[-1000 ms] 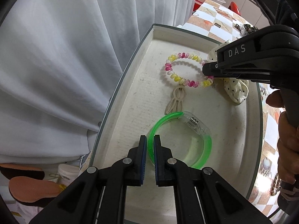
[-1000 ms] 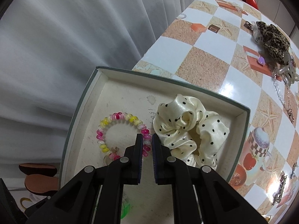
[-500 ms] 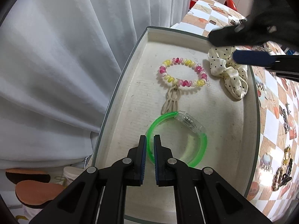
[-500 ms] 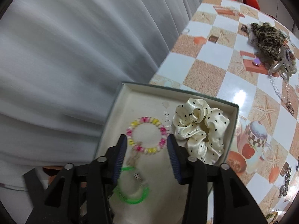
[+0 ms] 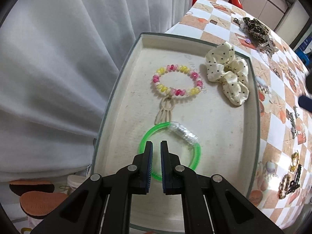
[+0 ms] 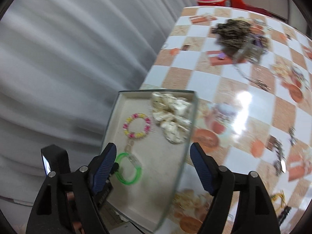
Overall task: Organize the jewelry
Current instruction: 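Move the right tool to the black rhinestone clip while the left tool moves to the silver key pendant, then grasp the black rhinestone hair clip with the right tool while the left tool grasps the silver key pendant, then carry the rhinestone clip with the right tool into the tray while the left tool carries the key pendant there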
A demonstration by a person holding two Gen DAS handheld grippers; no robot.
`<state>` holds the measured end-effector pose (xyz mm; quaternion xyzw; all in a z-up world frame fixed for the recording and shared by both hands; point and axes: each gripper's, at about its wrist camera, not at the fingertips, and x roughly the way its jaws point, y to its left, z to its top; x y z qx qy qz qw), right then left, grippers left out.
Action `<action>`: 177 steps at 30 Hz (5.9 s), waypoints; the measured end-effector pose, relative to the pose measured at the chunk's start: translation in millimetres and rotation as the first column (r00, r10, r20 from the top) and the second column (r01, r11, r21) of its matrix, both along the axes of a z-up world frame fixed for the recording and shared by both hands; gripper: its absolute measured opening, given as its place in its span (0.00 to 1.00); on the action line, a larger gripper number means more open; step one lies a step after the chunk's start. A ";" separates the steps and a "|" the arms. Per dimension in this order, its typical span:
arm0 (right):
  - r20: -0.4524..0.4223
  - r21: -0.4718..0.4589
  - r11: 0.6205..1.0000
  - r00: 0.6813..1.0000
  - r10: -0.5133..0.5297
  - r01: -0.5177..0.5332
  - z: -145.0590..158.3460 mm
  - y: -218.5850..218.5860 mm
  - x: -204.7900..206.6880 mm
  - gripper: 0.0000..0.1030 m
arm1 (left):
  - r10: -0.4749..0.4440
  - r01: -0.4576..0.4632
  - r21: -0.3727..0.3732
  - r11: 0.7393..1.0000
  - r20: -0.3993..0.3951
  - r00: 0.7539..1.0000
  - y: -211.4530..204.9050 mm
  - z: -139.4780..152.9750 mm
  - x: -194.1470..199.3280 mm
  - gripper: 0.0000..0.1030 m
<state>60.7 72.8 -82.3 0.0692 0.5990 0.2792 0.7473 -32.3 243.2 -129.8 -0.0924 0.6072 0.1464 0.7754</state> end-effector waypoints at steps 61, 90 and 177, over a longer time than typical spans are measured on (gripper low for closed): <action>-0.079 -0.334 0.798 0.828 -0.555 0.502 -43.2 -317.2 -90.8 1.00 | -0.417 0.416 -0.131 0.900 0.026 0.909 -242.8 -12.3 116.6 0.92; -0.005 -0.537 0.772 0.913 -0.407 0.341 -72.0 -242.9 -91.9 0.49 | -0.505 0.498 -0.153 0.854 -0.008 0.863 -302.7 -38.1 147.0 0.22; -0.021 -0.178 0.968 0.984 0.177 -0.178 -41.4 54.2 -27.3 0.31 | 0.173 -0.162 -0.180 0.970 0.043 0.984 47.8 2.6 -62.0 0.16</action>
